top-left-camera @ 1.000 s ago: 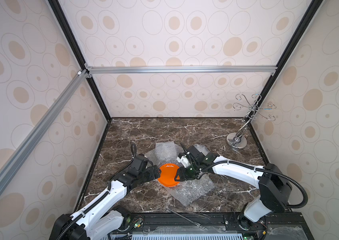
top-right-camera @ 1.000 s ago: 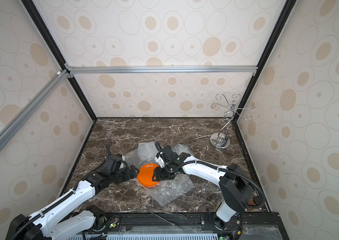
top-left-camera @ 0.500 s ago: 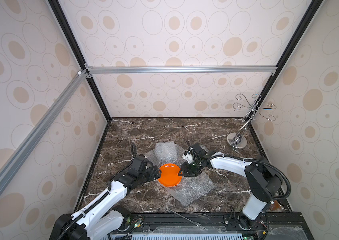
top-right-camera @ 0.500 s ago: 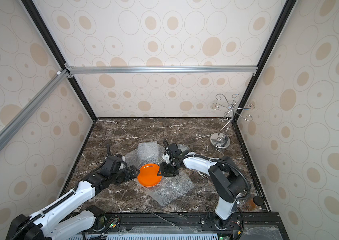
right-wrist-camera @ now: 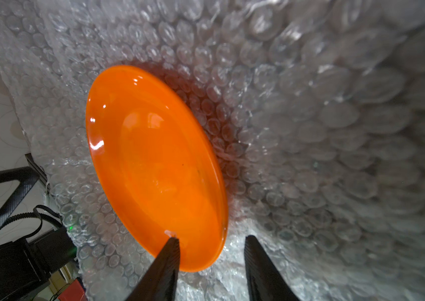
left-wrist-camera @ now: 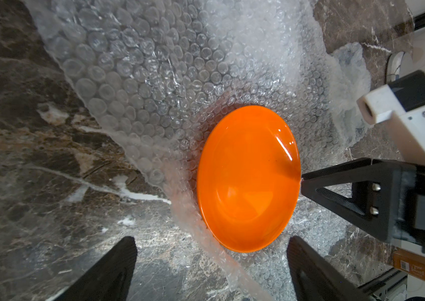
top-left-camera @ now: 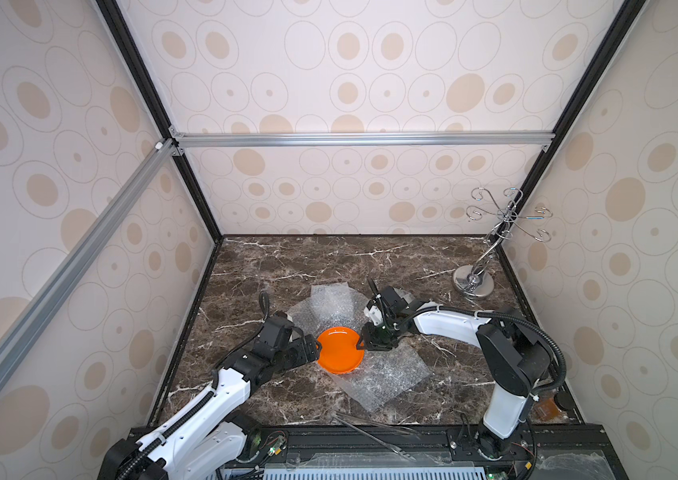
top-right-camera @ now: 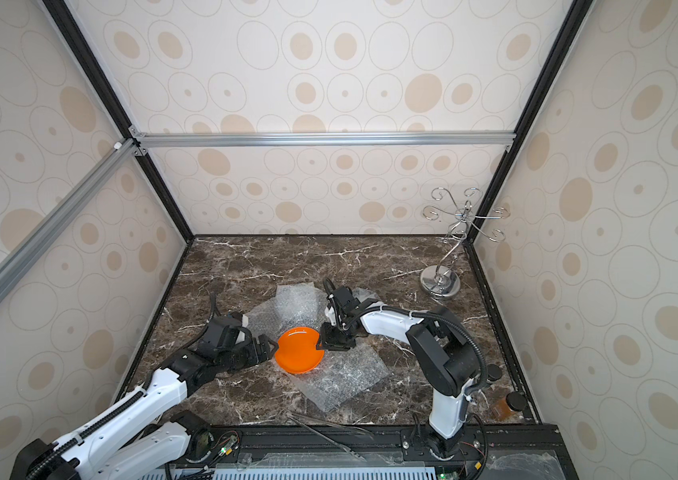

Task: Unpack dinner plates from bubble wrap
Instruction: Pick up the plate from the bubble wrap.

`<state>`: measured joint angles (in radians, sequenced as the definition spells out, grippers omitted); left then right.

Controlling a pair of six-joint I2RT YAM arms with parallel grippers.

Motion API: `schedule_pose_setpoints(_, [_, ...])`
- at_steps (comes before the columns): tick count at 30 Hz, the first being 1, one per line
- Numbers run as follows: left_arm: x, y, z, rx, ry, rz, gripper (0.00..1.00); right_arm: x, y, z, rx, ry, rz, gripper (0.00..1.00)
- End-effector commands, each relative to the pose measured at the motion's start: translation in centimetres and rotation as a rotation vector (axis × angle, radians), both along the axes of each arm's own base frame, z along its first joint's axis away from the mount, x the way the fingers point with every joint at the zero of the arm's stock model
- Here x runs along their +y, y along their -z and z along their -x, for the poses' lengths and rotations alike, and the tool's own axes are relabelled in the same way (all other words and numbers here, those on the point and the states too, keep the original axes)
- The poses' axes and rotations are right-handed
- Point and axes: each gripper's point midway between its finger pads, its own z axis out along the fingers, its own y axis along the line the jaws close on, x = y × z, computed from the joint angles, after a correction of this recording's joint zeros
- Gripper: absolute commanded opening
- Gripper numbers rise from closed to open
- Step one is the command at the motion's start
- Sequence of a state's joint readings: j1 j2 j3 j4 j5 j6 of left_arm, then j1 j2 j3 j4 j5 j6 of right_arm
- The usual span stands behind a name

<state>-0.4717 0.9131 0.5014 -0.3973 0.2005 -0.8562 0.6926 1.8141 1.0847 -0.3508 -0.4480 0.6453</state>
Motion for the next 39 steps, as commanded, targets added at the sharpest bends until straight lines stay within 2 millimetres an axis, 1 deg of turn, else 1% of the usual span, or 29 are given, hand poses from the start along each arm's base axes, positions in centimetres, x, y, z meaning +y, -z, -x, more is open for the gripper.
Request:
schedule_pose_setpoints(1, [0.1, -0.4, 0.0, -0.008, -0.016, 0.016, 0.91, 0.2, 0.5, -0.6, -0.001, 0.026, 0.001, 0.44])
schedule_pose_setpoints(8, [0.1, 0.0, 0.2, -0.004, -0.016, 0.021, 0.91, 0.9, 1.0, -0.8, 0.016, 0.047, -0.033, 0.36])
schedule_pose_setpoints(18, [0.0, 0.3, 0.2, -0.005, -0.013, 0.033, 0.91, 1.0, 2.3, -0.5, 0.039, 0.057, -0.03, 0.34])
schedule_pose_setpoints(22, [-0.1, 0.4, 0.1, -0.006, -0.012, 0.035, 0.91, 1.2, 2.7, -0.4, 0.043, 0.064, -0.034, 0.27])
schedule_pose_setpoints(25, [-0.1, 0.6, 0.1, -0.003, -0.01, 0.033, 0.91, 1.3, 2.7, -0.4, 0.037, 0.072, -0.039, 0.2])
schedule_pose_setpoints(29, [-0.1, 0.7, 0.1, -0.002, -0.008, 0.031, 0.91, 1.1, 2.1, -0.4, 0.019, 0.082, -0.051, 0.16])
schedule_pose_setpoints(33, [-0.2, 0.8, 0.1, 0.0, -0.006, 0.033, 0.91, 1.1, 1.1, -0.4, 0.004, 0.087, -0.071, 0.13])
schedule_pose_setpoints(35, [-0.2, 0.8, 0.1, 0.001, -0.004, 0.033, 0.91, 1.2, 0.2, -0.5, -0.009, 0.093, -0.094, 0.1])
schedule_pose_setpoints(39, [-0.2, 0.8, 0.0, -0.003, -0.003, 0.031, 0.91, 1.4, -2.0, -0.6, -0.048, 0.093, -0.146, 0.09])
